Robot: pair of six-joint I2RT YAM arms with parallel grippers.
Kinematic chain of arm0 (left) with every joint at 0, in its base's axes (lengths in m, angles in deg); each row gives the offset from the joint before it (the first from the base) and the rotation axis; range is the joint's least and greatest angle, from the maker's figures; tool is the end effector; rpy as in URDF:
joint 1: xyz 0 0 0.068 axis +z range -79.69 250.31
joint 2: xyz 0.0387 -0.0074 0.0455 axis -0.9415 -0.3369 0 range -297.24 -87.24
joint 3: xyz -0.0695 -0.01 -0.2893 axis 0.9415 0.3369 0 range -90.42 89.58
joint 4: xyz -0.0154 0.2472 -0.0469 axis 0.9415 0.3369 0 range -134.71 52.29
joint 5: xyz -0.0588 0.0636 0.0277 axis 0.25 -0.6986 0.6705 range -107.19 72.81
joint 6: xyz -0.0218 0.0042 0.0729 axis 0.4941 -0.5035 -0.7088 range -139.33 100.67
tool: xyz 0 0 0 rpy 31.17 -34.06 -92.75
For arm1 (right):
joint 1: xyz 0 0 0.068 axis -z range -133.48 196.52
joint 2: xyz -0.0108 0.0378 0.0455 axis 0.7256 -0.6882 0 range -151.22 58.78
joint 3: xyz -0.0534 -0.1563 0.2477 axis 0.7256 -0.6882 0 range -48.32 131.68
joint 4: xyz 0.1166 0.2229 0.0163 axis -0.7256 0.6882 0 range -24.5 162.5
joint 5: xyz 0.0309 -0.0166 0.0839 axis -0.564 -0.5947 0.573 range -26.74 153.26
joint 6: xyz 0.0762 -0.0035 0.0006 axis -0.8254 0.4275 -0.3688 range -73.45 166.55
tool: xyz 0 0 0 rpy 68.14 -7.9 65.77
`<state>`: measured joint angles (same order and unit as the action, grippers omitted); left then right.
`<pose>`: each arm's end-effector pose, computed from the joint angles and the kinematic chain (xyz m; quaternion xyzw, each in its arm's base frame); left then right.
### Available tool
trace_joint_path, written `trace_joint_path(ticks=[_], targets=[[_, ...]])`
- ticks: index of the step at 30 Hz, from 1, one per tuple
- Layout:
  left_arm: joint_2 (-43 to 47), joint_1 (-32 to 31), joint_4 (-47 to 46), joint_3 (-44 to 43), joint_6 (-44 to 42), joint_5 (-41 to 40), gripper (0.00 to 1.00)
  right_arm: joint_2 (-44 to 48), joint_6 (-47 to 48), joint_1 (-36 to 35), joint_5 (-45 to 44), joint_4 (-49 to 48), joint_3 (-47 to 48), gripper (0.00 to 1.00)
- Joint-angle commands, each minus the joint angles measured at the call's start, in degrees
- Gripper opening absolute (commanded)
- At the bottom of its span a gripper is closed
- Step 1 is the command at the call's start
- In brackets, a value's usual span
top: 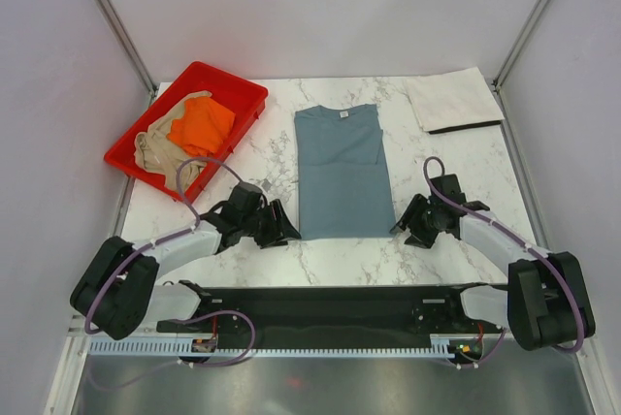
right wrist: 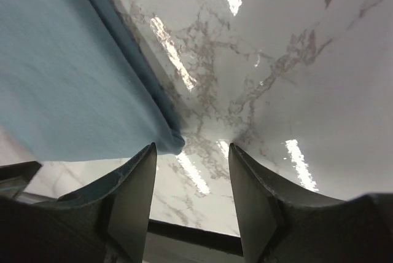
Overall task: Fold and stack the t-shirts
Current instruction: Fold the tshirt
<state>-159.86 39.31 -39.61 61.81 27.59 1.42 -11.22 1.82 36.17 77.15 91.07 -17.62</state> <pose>0.1860 -0.1359 0.1633 -0.0736 0.9260 -0.3305 0.1672 0.1928 0.0509 0.1594 0.2613 0.9333 0.2045 0.1370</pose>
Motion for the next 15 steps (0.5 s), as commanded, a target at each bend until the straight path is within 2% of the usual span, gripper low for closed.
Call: trace_joint_path(ticks=[1,9,15], targets=[[-0.68,-0.28,-9.57,2.27,6.87,1.43,0.57,1.62,-4.57,-0.11,0.26,-4.81,-1.95,0.59],[-4.55,-1.34,-12.75,4.12,10.04,-1.38,0.57,3.37,-6.51,-0.11,-0.27,-7.72,-5.38,0.57],[-5.51,-1.52,-13.01,4.22,10.65,-3.67,0.51,3.82,-6.86,-0.11,-0.80,-8.07,-6.00,0.51]])
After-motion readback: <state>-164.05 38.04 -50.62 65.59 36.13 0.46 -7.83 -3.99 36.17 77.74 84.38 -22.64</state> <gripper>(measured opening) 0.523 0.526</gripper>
